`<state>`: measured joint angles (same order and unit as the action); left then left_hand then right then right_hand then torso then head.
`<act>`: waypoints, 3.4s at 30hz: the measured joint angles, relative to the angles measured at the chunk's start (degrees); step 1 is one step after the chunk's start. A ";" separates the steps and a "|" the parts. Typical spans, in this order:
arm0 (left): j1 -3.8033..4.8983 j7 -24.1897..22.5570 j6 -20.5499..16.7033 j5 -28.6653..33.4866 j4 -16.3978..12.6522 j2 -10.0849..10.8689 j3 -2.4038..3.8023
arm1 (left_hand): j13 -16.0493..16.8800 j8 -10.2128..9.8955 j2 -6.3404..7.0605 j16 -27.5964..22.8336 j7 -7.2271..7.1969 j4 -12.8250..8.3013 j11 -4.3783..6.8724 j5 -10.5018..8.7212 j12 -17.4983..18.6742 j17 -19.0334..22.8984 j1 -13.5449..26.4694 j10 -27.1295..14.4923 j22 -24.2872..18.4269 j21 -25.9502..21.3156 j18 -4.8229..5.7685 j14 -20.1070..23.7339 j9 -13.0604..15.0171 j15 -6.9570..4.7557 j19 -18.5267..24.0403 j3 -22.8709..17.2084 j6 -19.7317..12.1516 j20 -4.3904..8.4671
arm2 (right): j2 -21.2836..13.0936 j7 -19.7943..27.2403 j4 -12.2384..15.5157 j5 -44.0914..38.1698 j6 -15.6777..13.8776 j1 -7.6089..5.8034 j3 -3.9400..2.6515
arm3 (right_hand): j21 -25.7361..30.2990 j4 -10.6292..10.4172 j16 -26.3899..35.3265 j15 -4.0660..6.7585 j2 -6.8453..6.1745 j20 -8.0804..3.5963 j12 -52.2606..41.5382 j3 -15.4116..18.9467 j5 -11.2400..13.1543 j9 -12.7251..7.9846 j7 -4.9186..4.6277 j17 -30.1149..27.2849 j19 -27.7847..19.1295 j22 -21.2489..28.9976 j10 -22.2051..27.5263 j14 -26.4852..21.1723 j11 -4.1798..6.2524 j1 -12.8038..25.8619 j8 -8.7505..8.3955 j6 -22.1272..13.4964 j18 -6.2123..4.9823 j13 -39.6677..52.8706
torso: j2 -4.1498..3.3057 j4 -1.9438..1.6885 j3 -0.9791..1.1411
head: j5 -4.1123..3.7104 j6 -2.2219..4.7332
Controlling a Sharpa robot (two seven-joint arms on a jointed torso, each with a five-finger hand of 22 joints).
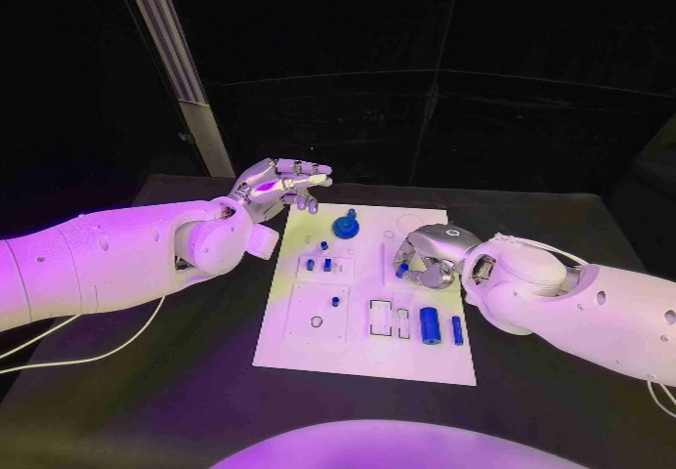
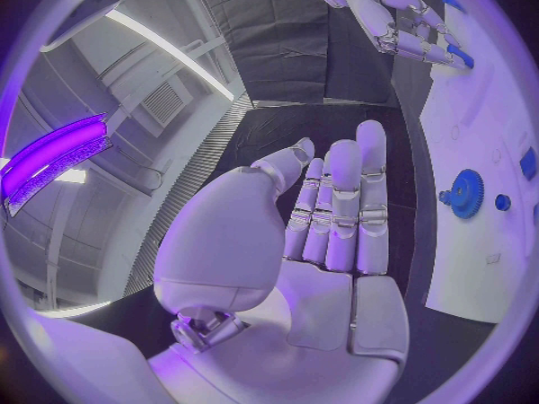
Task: Assemble the parts on the task board
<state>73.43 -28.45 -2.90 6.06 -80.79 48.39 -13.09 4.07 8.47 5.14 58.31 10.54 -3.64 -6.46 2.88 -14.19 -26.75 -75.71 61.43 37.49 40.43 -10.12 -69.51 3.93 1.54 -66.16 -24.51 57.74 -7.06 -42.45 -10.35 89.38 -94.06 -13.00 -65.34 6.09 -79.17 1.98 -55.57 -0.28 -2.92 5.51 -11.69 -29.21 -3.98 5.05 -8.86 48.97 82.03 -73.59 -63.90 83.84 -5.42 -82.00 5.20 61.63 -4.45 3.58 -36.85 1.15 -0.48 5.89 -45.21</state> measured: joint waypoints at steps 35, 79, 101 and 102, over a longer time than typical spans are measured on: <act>-0.01 0.15 0.28 0.00 0.70 -0.48 -0.02 | 0.00 0.00 0.00 0.00 0.00 0.00 0.00 0.00 0.00 0.05 0.00 0.00 -0.06 0.00 0.01 0.00 0.00 0.00 0.00 0.00 0.00 0.00 | 4.12 3.70 8.25 3.36 -7.03 0.10 -2.83 | -0.87 -0.59 -0.17 0.40 -1.44 -0.19 -0.17 -1.91 -0.29 0.38 0.32 -0.86 0.20 -1.18 -1.83 -0.01 0.81 2.86 0.72 0.84 0.00 0.44 | -0.13 -0.09 -0.05 | 0.70 0.26; 0.02 0.38 0.42 0.00 0.61 -1.05 0.00 | -0.05 0.00 0.00 0.00 0.21 0.00 0.00 0.00 0.00 0.13 0.00 0.00 -0.14 0.01 0.00 0.00 0.00 0.00 0.00 0.00 -0.21 0.00 | 13.79 5.71 0.96 -0.59 1.54 3.74 0.17 | -1.10 -0.57 -0.46 0.39 -1.61 0.01 -0.15 -1.53 -0.54 0.39 0.32 0.05 0.39 -1.33 -1.81 -0.01 0.80 3.01 0.58 0.59 0.00 0.35 | -0.12 -0.06 -0.04 | 2.13 -1.30; 0.08 0.54 0.48 0.01 0.62 -1.04 0.00 | -0.04 0.00 0.00 0.00 0.21 0.00 0.00 0.00 0.00 0.12 0.00 0.00 -0.13 0.01 0.00 0.00 0.00 0.00 0.00 0.00 -0.21 0.00 | 14.39 5.56 0.94 -1.70 3.10 3.84 0.18 | -1.10 -0.29 -1.12 0.39 -1.61 0.01 0.03 -1.18 -0.50 0.37 0.40 0.49 0.39 -1.32 -1.81 -0.01 0.80 3.01 0.56 0.35 0.00 0.38 | -0.14 -0.07 -0.05 | 2.44 -1.72; 0.09 0.54 0.48 0.01 0.62 -1.04 0.00 | -0.04 0.00 0.00 0.00 0.21 0.00 0.00 0.00 0.00 0.13 0.00 0.00 -0.13 0.01 0.01 0.00 0.00 0.00 0.00 0.00 -0.21 0.00 | 14.40 5.56 0.94 -1.75 3.16 3.88 0.21 | -1.10 -0.29 -1.12 0.39 -1.61 0.01 0.04 -1.18 -0.49 0.38 0.40 0.49 0.39 -1.32 -1.81 -0.01 0.80 3.01 0.56 0.35 0.01 0.38 | -0.16 -0.07 -0.05 | 2.46 -1.73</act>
<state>73.52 -27.91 -2.41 6.07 -80.17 47.35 -13.09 4.03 8.47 5.14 58.31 10.75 -3.63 -6.46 2.87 -14.19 -26.62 -75.71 61.43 37.36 40.43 -10.11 -69.51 3.93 1.54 -66.16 -24.51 57.53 -7.06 -28.05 -4.79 90.32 -95.80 -9.84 -61.46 6.31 -80.27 1.69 -56.69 0.11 -4.53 5.52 -11.65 -30.39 -4.48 5.43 -8.47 49.46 82.43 -74.91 -65.71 83.83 -4.62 -78.99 5.76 61.97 -4.44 3.97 -37.01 1.08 -0.53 8.35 -46.94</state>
